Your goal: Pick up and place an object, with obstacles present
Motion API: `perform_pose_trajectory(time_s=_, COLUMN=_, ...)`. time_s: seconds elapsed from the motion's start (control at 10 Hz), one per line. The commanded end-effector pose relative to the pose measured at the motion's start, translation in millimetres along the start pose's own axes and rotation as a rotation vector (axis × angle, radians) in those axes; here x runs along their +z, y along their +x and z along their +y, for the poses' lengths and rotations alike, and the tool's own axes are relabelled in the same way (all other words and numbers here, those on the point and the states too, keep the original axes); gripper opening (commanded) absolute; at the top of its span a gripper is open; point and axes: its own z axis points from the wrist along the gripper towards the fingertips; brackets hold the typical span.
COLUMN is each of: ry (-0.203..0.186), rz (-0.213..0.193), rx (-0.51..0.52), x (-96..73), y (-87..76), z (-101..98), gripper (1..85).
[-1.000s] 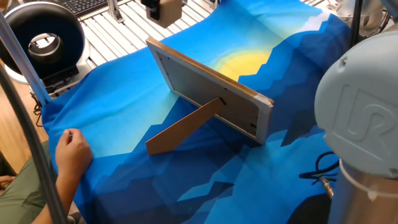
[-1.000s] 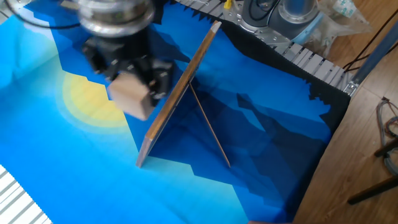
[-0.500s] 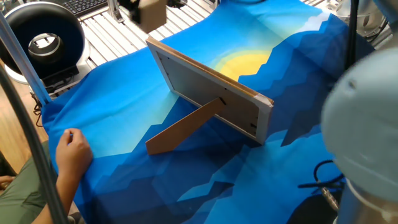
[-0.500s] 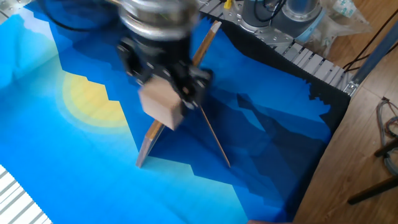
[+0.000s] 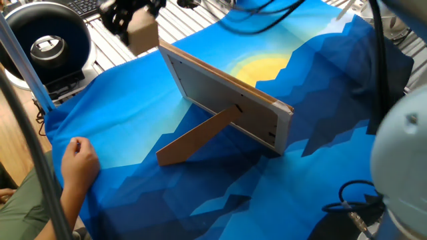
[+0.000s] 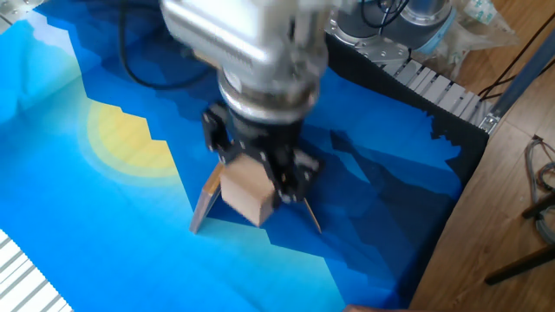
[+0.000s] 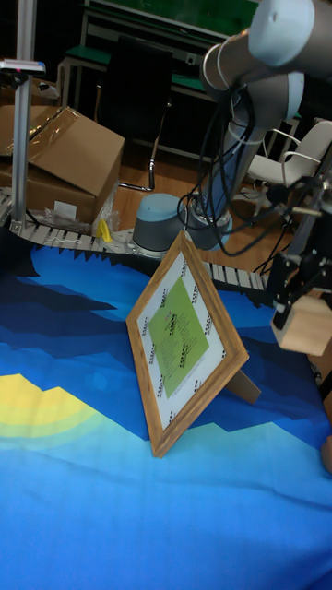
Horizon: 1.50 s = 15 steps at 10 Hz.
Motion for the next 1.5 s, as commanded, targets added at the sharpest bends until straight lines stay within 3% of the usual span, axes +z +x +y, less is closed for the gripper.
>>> perform_pose_trajectory(time_s=0.0, ry=-0.008, rz=-0.033, rx=0.008, x=35.7, y=-7.0, z=12.8, gripper=1.3)
perform_pose_trajectory(time_s=0.4, ry=-0.012, rz=-0.060, rx=-0.020, x=75.0, y=-13.5, z=14.4, gripper=1.3)
perform_pose_trajectory(time_s=0.5, ry=-0.016, rz=-0.028, rx=-0.024, x=77.6, y=-4.9, z=15.3, gripper=1.3)
perform_pose_trajectory(time_s=0.8, ry=-0.003, rz=-0.019, rx=-0.042, x=93.2, y=0.1, z=10.9, gripper=1.3)
perform_pose_trajectory(time_s=0.9, ry=0.004, rz=-0.010, rx=-0.074, x=91.5, y=1.9, z=8.3, gripper=16.0)
perform_pose_trajectory(time_s=1.0, ry=-0.017, rz=-0.022, rx=-0.114, x=92.6, y=1.2, z=11.7, gripper=24.3)
perform_pose_trajectory(time_s=1.1, ry=-0.013, rz=-0.004, rx=-0.157, x=94.7, y=8.5, z=7.2, gripper=41.7)
perform_pose_trajectory(time_s=1.4, ry=-0.031, rz=-0.017, rx=-0.200, x=95.3, y=8.1, z=7.3, gripper=56.7)
